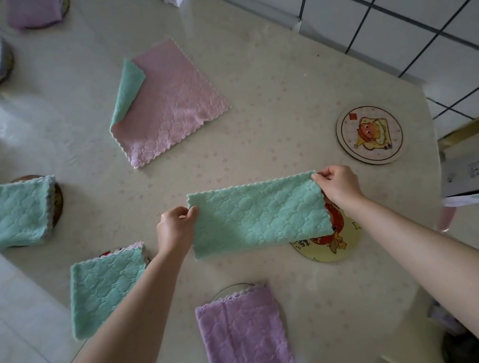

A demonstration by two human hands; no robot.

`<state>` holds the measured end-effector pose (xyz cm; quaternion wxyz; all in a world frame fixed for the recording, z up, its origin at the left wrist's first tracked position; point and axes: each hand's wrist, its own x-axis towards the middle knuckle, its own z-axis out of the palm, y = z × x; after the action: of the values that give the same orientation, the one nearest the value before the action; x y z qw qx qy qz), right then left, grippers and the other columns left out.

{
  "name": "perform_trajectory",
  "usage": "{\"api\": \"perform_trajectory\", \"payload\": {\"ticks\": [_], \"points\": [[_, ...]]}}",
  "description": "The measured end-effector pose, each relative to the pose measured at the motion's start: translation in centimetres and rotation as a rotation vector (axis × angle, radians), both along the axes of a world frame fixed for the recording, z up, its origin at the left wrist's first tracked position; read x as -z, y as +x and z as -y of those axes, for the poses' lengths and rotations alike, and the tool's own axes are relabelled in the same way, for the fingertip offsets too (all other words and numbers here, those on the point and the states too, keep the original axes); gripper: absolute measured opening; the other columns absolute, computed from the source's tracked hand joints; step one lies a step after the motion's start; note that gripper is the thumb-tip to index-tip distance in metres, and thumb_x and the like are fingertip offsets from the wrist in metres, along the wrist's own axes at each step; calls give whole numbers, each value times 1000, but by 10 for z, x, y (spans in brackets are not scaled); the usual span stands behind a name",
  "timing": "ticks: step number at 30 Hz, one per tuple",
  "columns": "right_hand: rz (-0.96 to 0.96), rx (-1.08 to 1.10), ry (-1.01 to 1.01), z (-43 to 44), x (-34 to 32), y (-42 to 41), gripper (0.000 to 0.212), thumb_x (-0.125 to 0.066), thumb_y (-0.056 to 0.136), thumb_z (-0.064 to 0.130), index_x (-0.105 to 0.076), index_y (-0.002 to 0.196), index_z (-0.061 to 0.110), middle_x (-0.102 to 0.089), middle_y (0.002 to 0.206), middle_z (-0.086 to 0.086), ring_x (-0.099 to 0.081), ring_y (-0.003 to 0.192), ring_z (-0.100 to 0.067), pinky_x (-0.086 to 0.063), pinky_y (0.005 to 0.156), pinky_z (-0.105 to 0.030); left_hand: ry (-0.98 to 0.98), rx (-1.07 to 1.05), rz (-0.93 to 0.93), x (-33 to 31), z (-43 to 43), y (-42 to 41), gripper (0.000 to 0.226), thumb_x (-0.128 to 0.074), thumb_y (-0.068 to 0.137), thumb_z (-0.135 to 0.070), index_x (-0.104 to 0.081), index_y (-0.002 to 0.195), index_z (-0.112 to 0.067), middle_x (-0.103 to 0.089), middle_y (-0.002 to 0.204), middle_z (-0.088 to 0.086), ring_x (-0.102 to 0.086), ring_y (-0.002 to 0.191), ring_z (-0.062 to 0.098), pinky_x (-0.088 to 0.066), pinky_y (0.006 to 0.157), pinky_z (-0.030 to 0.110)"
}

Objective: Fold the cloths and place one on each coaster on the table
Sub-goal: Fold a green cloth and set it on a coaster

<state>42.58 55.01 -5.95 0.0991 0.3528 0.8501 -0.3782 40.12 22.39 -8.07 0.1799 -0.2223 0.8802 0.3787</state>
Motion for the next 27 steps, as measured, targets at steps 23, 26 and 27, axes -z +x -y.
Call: {"api": "perform_trajectory", "payload": {"ticks": [23, 26, 27], "points": [[-274, -977, 481, 72, 6, 116, 52, -32, 83, 2, -58, 127, 9, -57, 132, -8, -47, 127, -29, -40, 106, -40, -318, 1060, -385, -3, -56, 119, 58, -33, 88, -36, -40, 143, -18, -34, 152, 1, -23, 143, 23, -28, 113, 45], [-239, -963, 514, 54, 5, 125, 54, -28, 82, 3, -60, 125, 9, -58, 130, -10, -50, 123, -30, -42, 104, -41, -351, 1076, -353, 1, -40, 122, 58, -32, 90, -38, -36, 145, -20, -27, 155, -2, -18, 144, 22, -23, 115, 46], [-234, -957, 519, 46, 4, 128, 52, -32, 82, 0, -60, 124, 8, -58, 130, -10, -51, 122, -30, -44, 103, -41, -351, 1079, -350, 3, -33, 123, 57, -32, 91, -38, -34, 146, -21, -24, 156, -3, -16, 145, 21, -21, 116, 45]]}}
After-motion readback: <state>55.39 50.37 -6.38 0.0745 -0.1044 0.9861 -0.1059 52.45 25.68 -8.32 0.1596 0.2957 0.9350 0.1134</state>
